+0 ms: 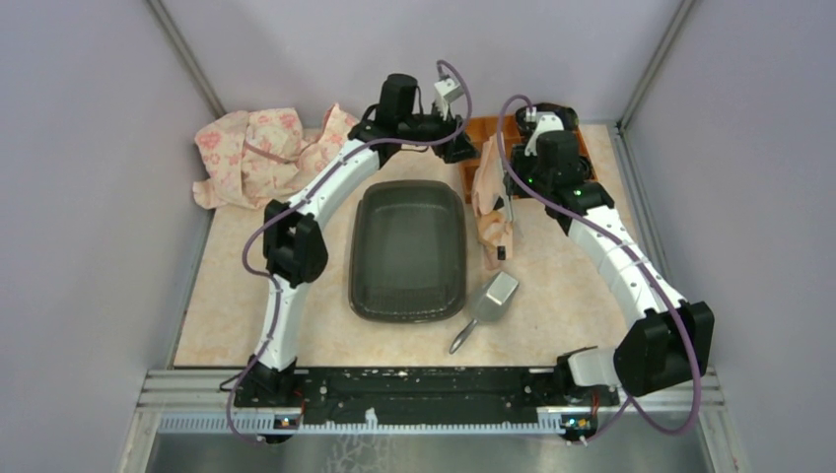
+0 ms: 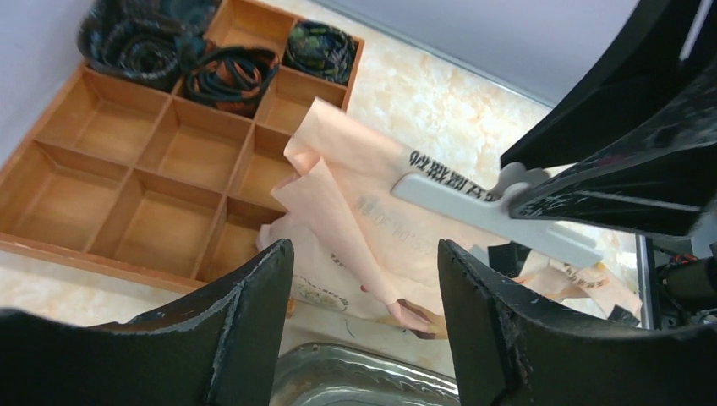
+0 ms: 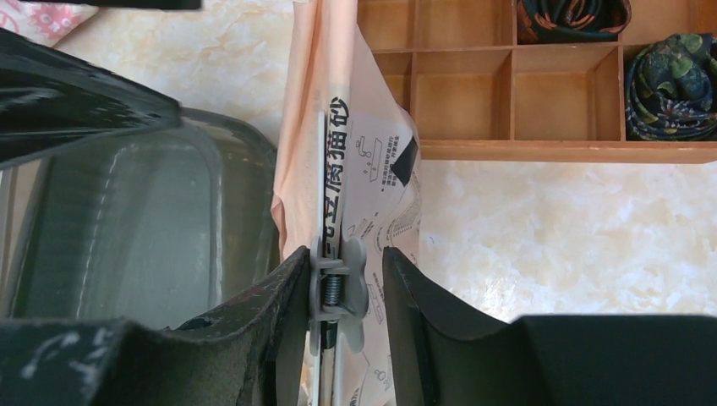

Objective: Fill the litter box with clean litter
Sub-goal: Remove the clamp from the cat litter bag.

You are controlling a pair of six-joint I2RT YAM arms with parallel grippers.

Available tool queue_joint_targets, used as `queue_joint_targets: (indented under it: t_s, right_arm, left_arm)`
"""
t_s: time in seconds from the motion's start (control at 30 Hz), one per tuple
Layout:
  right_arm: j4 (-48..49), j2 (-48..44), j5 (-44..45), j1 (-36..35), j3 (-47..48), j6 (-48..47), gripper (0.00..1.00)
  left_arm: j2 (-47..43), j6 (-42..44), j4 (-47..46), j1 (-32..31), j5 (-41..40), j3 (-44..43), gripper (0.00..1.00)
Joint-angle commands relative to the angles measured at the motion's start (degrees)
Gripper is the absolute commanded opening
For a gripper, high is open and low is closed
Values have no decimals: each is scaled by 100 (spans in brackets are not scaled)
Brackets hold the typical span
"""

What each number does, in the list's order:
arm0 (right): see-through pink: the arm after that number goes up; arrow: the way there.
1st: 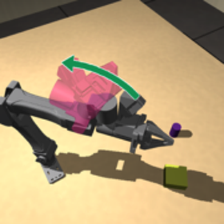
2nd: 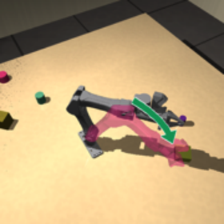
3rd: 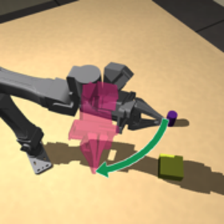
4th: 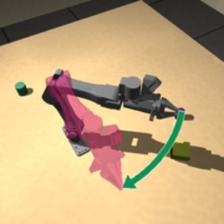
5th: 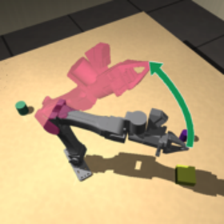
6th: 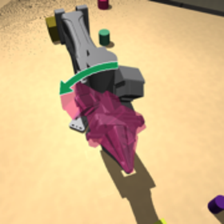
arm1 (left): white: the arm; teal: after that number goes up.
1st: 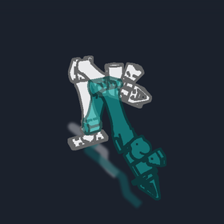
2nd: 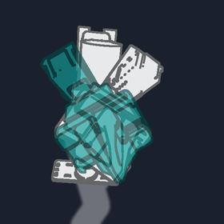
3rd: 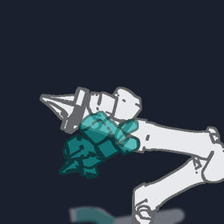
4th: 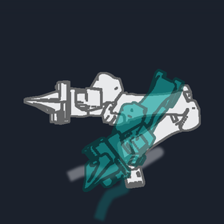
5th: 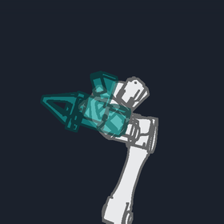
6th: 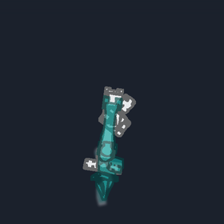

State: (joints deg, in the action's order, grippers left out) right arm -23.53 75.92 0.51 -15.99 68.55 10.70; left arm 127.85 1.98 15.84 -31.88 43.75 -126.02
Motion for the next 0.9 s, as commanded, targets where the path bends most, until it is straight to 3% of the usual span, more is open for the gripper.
queue_joint_targets:
  t_s: [0.0, 0.5, 0.87]
  right_arm:
    - [190, -86, -25, -45, -4, -59, 36]
    - [148, -80, -87, -121, -70, -67, 23]
    - [-3, -51, 363, -292, 56, -100, 8]
  left_arm:
    - [253, -134, -167, -29, 305, -55, 69]
    - [-144, -627, -1037, -118, 868, 1006, 71]
    - [-112, -681, -1108, -275, 790, 1026, 70]
